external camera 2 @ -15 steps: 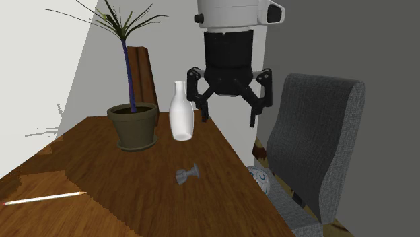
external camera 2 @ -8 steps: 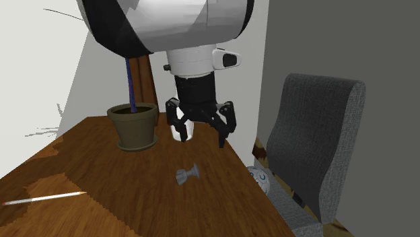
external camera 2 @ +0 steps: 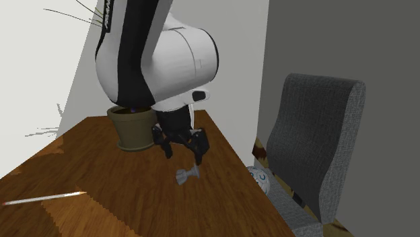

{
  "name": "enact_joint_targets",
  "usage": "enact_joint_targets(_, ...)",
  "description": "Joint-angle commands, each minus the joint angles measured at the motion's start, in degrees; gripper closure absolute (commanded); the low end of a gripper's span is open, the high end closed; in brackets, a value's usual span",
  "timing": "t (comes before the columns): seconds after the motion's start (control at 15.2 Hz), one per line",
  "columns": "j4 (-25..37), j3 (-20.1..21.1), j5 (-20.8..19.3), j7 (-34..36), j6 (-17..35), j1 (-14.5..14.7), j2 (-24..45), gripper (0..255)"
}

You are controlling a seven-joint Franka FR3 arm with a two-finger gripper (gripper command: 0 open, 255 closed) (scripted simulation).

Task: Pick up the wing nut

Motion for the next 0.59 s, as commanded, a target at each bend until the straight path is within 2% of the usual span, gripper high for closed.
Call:
enact_joint_targets(0.0, 3.5, -1.4, -5.6, 5.7, -0.5, 2.7, 5.8, 0)
enact_joint_targets(0.53, 4.0, -4.5, -11.1, 10.3, 2.6, 5.5, 11.2, 0)
